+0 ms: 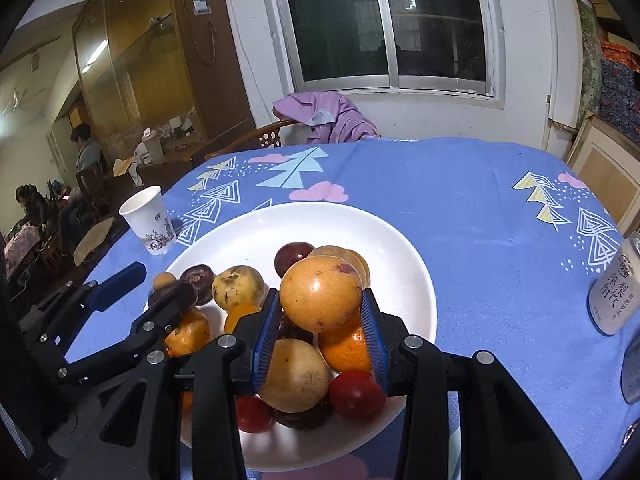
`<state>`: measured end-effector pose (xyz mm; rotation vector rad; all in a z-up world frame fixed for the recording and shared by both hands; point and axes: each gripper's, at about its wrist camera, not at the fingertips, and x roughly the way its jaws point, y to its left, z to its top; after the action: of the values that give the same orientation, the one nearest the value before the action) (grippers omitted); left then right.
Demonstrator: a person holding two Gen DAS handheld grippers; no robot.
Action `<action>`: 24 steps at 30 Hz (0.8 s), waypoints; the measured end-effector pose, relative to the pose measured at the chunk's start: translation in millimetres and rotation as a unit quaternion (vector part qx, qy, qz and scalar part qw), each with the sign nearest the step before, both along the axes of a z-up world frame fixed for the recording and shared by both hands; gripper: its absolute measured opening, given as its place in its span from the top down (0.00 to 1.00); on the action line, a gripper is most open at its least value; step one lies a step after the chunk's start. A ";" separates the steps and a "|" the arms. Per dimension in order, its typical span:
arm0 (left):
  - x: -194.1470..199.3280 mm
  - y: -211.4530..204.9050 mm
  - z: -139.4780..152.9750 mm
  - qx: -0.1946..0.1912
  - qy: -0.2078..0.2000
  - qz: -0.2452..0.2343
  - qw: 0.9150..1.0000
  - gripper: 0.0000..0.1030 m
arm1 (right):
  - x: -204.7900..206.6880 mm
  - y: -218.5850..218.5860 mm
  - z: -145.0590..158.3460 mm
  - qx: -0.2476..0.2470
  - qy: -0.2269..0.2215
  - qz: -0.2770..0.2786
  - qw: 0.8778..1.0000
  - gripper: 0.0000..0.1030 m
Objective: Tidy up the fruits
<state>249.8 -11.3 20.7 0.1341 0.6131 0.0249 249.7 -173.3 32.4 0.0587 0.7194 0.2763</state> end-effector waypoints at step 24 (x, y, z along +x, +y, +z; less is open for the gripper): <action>-102.4 4.3 42.3 0.006 -0.100 0.021 0.995 0.12 | -94.9 -21.6 46.4 0.038 -0.071 0.004 0.997 0.39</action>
<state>147.5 -7.0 63.0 0.1289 0.4149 0.0818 154.8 -194.9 78.8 0.1072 0.5680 0.3129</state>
